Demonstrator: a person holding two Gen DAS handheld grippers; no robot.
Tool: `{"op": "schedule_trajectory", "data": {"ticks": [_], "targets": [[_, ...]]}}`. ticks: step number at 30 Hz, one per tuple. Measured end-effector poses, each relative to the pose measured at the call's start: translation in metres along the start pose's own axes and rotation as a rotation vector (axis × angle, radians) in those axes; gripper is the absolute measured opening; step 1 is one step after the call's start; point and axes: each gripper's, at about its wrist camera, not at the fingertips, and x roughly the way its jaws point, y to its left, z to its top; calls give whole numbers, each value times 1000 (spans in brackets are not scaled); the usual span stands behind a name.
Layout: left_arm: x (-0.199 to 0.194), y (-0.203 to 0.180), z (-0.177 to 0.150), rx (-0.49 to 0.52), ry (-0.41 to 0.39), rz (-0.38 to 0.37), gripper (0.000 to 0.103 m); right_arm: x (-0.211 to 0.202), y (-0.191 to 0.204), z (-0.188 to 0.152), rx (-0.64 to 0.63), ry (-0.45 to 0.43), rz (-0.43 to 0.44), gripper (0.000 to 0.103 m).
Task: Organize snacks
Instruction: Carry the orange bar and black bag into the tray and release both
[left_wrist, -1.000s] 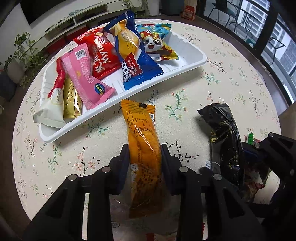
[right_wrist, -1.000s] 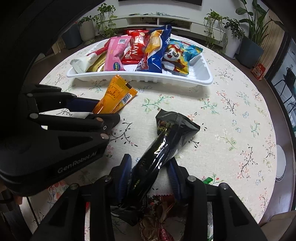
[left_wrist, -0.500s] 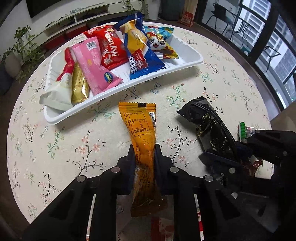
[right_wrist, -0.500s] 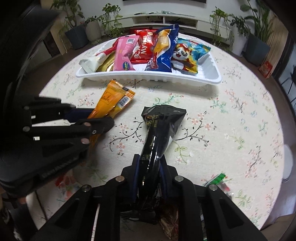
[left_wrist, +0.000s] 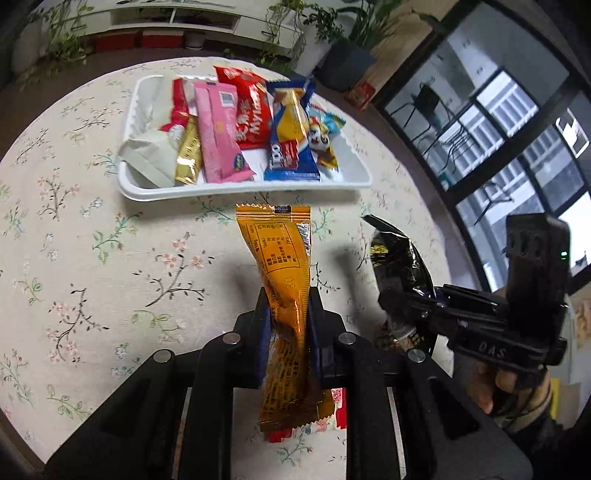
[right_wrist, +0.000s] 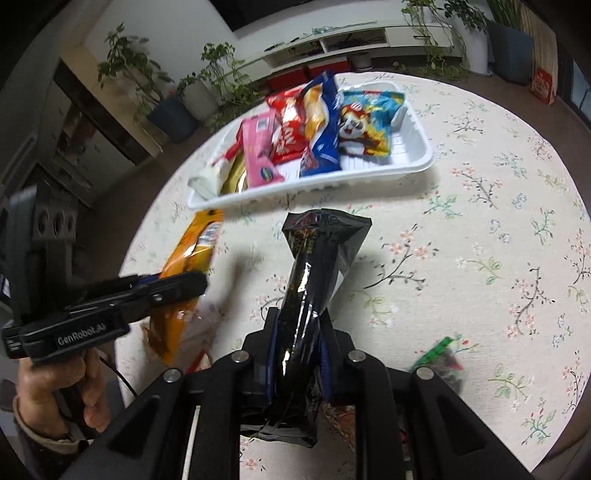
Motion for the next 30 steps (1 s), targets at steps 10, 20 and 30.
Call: {"op": "schedule_trajectory", "data": {"ticks": [10,20,30], "targets": [[-51,35,39,-98,-124,-37,16,-42,-43,38,64,-93,-14,20],[-68,39,113,-81,-192,-16,16,-49,-15,124,-54,-166,-40,20],[-18,31,183,-47,-175,-4,16,13,36,182,-159,-121,-15,20]]}}
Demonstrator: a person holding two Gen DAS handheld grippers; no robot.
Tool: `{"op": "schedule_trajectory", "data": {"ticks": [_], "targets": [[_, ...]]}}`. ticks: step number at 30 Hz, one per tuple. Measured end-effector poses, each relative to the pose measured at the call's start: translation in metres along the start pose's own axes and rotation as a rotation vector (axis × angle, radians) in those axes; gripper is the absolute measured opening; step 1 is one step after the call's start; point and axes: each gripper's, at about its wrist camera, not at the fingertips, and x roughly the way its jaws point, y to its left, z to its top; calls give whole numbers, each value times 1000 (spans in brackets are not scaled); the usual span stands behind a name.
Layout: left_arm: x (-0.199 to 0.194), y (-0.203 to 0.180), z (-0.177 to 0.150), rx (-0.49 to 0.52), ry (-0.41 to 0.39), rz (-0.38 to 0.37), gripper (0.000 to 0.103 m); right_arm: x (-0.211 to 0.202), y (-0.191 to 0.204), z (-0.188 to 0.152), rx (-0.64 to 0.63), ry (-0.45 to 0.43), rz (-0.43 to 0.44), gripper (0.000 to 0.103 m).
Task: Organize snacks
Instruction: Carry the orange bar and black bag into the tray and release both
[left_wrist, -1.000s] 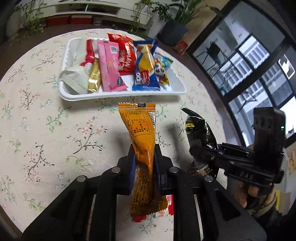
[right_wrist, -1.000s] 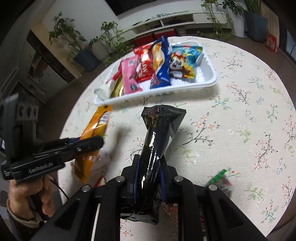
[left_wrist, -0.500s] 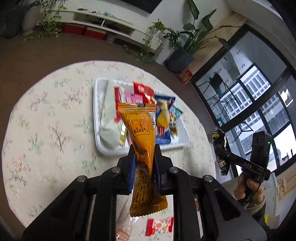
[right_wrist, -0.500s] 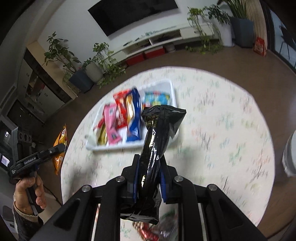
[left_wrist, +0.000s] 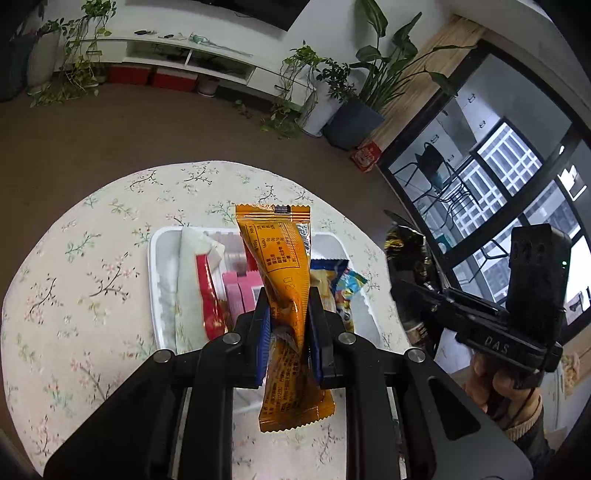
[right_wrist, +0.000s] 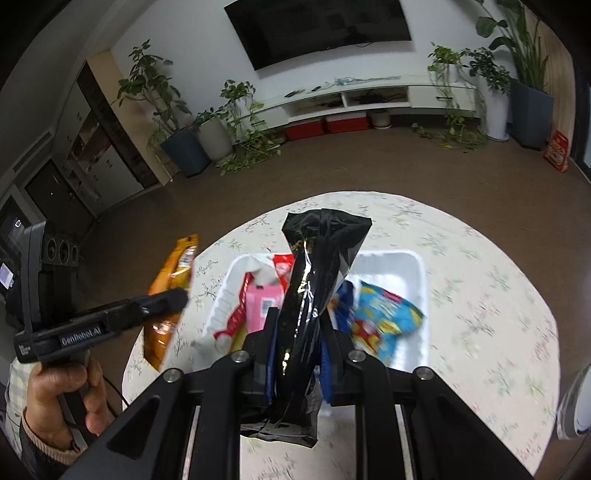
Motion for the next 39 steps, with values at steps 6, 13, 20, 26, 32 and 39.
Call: {"op": "schedule_trajectory", "data": {"ticks": [6,13,20,26,32,39], "targets": [[40,11,5,1,29,11,16,43,18,-2,-60,57,-32,20],[77,20,5,20,43,36,16,74,8,-5,-74,92,-110,20],[103,18,-3,36,47,71,16,93,3,-8,-85,111,-141,20],[117,19,-9,37,50,111,17,103,-2,-11,-75,116,-151,21],[126,22,-15,46,71,125,17,105,-3,-11,-85,121,-149,21],[127,18,-18,60,77,133,18,107,-2,-11,-84,118,-148,23]]}}
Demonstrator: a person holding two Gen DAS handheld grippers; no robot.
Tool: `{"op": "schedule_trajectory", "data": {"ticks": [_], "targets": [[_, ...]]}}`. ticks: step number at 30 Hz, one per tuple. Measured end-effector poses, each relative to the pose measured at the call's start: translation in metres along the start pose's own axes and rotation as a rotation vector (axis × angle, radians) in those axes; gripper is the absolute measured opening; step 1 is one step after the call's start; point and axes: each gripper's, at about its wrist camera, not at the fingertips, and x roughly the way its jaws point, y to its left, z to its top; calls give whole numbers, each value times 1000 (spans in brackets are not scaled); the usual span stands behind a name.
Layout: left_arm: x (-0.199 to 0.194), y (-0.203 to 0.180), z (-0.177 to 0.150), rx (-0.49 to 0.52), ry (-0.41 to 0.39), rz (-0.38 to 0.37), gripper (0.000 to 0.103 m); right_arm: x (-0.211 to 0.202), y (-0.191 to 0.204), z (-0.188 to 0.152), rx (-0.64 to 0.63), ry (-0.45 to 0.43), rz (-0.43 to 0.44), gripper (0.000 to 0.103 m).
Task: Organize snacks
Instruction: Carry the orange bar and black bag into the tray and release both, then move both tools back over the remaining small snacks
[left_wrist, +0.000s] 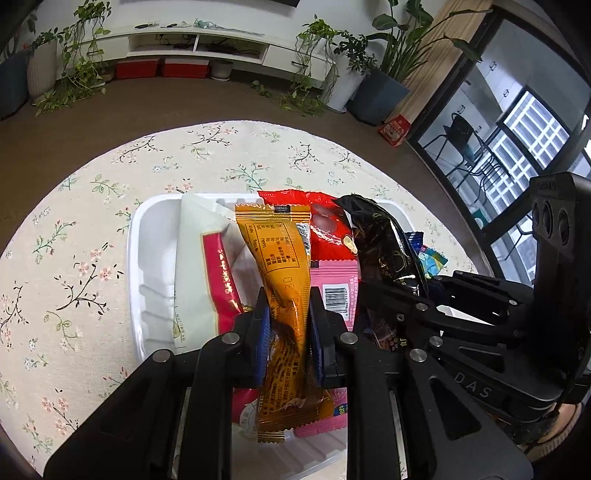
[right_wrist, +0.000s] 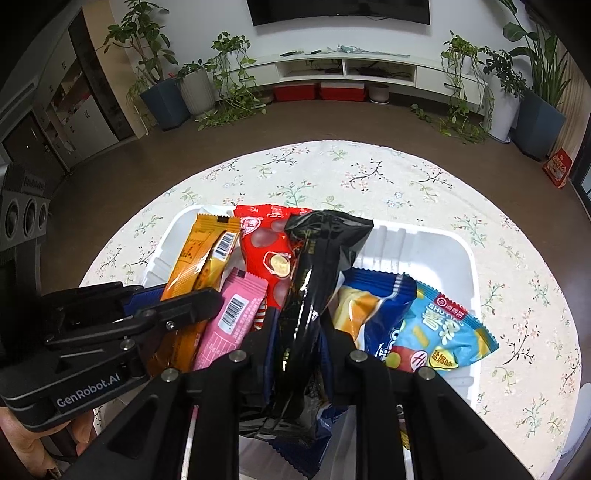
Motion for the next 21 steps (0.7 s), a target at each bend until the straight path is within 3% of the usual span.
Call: {"op": "schedule_trajectory", "data": {"ticks": [6,15,21], "targets": [[-5,-2,-4,1,-7,18,26,0,0,-1,3,-1,-3,24],[-17,-6,-1,18,-46,35,54,-9,2,1,3,-21,-18,31],[-26,-4,-5,17,-59,37,58,-19,4,1,-13,-40,-29,37]]}}
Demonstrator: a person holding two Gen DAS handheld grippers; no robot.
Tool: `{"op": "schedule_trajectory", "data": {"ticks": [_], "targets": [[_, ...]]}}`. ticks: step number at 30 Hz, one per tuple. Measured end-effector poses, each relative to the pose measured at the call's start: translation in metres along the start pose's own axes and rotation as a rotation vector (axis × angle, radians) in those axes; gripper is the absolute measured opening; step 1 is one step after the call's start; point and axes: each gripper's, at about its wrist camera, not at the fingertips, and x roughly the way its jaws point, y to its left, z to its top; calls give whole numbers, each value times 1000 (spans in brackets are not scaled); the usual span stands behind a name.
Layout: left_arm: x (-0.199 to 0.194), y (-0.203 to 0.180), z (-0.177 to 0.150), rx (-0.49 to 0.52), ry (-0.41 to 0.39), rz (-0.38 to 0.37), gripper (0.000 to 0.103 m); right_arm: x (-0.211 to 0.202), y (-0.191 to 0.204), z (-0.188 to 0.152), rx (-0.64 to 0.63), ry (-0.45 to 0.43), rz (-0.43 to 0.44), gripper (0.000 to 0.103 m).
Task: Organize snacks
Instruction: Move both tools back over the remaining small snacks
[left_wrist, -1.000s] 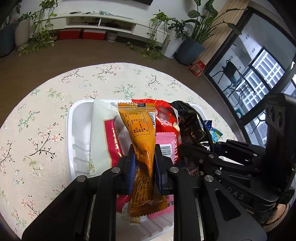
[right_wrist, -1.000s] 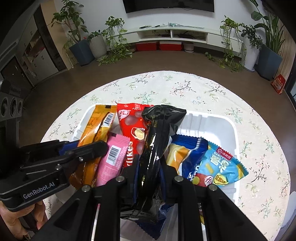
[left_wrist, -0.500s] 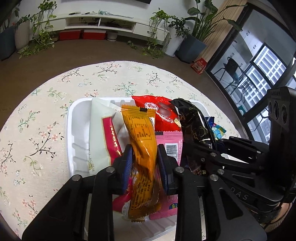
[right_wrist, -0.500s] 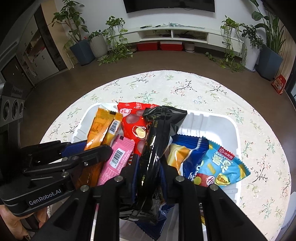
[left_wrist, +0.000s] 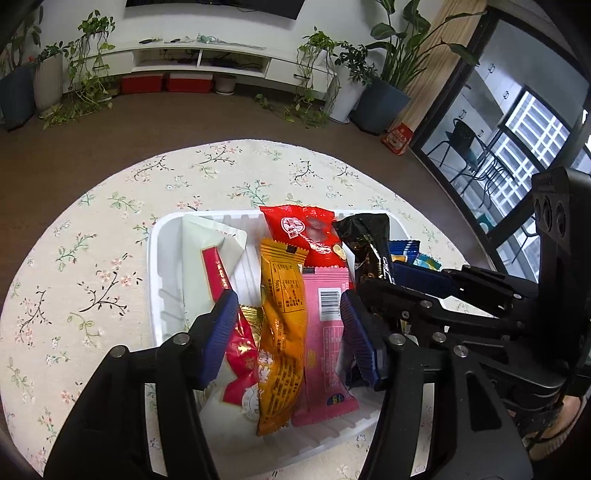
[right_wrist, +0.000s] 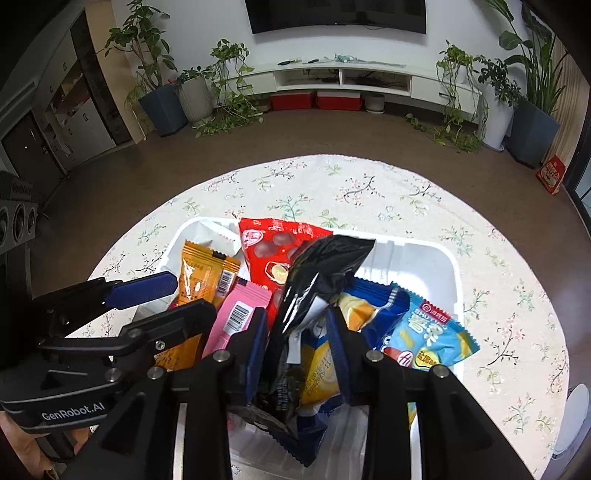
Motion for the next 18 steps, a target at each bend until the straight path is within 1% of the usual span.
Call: {"op": "schedule_trajectory", "data": {"ticks": [1,3,5,7,8,9,10,12,14,16,18], "targets": [[-1,0,-1,0,-5,0,61,-2,0,0,-1,-5,-4,38],[-6,0,-2,-1,-12,0,66,-6,-1,-1,3,-13,-8,45],[-9,0,-4,0,-19,5,70,-10,-3,-2,11,-22,-10,48],[-16,2,-6,-2,-32,3,77,-17,-7,-3,28,-36,-3,54],[-21,2,-8,-2,-39,3,79,-22,-9,-3,36,-47,6,59],[-28,0,-11,2,-50,9,85,-27,-10,-4,40,-58,11,64],[-32,-2,-13,6,-60,14,91,-33,-12,-5,46,-74,17,65],[-47,-2,-18,15,-92,21,93,-51,-18,-9,61,-114,35,71],[-59,-3,-23,24,-109,20,95,-67,-25,-16,75,-143,46,74],[-75,-4,-34,44,-135,26,101,-82,-32,-25,87,-164,69,76],[-89,-4,-47,67,-155,29,101,-97,-38,-37,95,-178,84,76]]}}
